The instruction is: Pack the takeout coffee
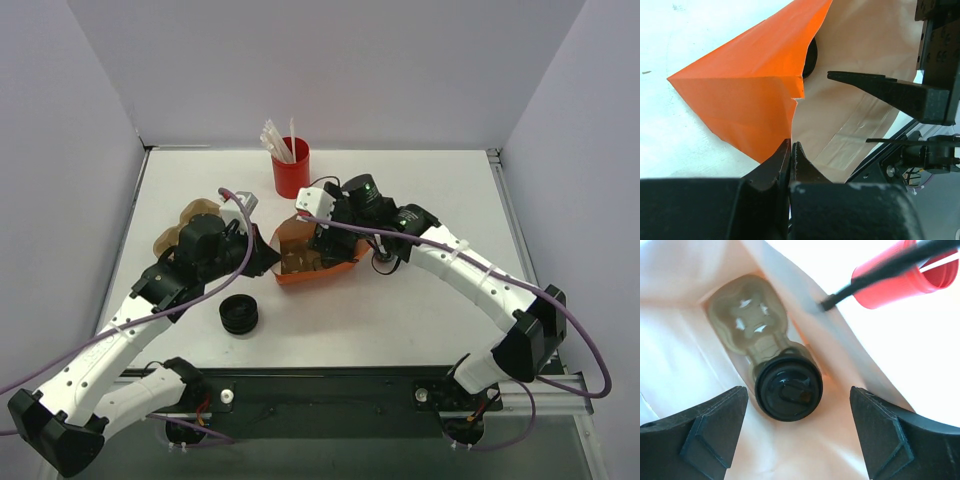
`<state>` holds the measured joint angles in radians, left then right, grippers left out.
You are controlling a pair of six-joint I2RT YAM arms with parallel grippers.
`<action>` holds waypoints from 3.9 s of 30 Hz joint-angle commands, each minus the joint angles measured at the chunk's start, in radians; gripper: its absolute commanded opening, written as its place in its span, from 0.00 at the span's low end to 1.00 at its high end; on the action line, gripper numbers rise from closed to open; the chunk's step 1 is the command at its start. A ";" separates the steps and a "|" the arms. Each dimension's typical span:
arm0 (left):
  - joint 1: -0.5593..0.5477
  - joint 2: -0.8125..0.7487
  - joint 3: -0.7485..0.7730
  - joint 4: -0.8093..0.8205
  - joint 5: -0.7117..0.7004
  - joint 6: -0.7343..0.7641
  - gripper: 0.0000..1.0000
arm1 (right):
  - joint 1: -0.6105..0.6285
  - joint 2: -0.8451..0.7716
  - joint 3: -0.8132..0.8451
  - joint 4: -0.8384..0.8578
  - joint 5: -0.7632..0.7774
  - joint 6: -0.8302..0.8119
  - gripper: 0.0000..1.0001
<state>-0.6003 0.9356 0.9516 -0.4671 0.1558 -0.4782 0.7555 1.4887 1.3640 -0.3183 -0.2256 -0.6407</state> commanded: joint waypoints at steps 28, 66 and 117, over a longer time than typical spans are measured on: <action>0.010 0.128 0.322 -0.114 -0.249 0.087 0.56 | -0.058 0.099 0.303 0.027 -0.047 0.299 0.71; 0.333 0.948 0.880 0.295 -0.263 0.239 0.62 | -0.045 -0.423 0.132 -0.080 0.222 0.903 1.00; 0.270 1.103 1.000 0.200 -0.262 0.337 0.42 | -0.044 -0.380 0.208 -0.150 0.285 0.754 1.00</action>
<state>-0.3279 2.0266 1.9007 -0.2771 -0.0978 -0.1600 0.7086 1.1233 1.5265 -0.4778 0.0315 0.1280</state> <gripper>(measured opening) 0.420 0.999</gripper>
